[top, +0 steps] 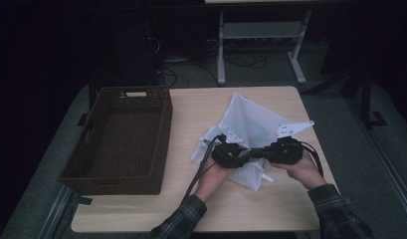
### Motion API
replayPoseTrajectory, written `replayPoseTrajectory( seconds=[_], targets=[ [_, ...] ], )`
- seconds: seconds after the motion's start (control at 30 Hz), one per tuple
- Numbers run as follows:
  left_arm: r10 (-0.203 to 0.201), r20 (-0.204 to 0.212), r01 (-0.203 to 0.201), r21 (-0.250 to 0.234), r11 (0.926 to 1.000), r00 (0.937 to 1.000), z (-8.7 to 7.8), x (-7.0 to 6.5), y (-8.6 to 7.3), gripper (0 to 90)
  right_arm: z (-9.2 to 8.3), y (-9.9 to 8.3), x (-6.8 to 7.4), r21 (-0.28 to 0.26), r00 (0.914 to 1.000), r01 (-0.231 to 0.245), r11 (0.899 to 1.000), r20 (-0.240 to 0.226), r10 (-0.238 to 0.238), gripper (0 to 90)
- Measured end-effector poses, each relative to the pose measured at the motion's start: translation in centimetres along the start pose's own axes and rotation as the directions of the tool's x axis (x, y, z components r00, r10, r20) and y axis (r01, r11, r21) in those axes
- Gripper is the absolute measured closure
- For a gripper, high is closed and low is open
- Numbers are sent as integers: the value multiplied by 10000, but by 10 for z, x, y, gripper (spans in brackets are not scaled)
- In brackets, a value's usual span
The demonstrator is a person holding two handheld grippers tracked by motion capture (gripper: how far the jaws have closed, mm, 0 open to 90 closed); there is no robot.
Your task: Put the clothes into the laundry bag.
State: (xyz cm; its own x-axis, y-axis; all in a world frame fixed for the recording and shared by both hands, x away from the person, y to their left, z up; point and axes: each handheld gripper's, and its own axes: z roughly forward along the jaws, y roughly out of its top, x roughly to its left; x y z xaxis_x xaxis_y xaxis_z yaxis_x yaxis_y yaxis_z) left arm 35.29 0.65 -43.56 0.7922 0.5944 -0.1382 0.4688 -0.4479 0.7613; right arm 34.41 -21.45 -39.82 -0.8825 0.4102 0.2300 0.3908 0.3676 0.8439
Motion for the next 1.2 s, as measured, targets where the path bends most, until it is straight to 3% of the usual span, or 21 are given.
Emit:
replayPoseTrajectory(
  seconds=[0.1,0.27,0.3,0.4,0.5,0.6,0.8,1.03,1.2],
  targets=[
    [143,17,-143,3,9999,9999,-11,0,-1,571,-1,0,-1,-19,10000,9,10000,56,-9,883],
    [526,-160,-524,90,9986,9985,-45,2,-11,512,-3,-1,-1,9,10000,6,10000,43,-6,883],
    [526,-160,-524,90,9986,9985,-45,2,-11,497,-3,-1,-1,9,10000,6,10000,43,-6,883],
    [751,-689,-745,113,9972,9948,-62,7,-24,449,-5,-2,1,27,10000,-4,10000,66,4,883],
    [879,-1061,-843,381,9957,9905,-67,14,-34,411,-6,-3,1,47,10000,-26,10000,75,26,883],
    [640,-1031,-579,608,9965,9926,-66,25,-46,402,-8,-4,-1,53,9999,-37,10000,110,36,880],
    [757,-893,-670,969,9930,9931,-52,37,-52,371,-10,-5,-4,102,9998,-36,9999,197,34,880],
    [909,-624,-830,1194,9894,9939,-38,38,-54,385,-9,-6,-7,180,9997,8,9998,237,-13,880],
    [1001,-728,-899,1325,9871,9923,-33,40,-53,412,-8,-7,-6,254,9998,5,9997,222,-10,880]
  ],
)
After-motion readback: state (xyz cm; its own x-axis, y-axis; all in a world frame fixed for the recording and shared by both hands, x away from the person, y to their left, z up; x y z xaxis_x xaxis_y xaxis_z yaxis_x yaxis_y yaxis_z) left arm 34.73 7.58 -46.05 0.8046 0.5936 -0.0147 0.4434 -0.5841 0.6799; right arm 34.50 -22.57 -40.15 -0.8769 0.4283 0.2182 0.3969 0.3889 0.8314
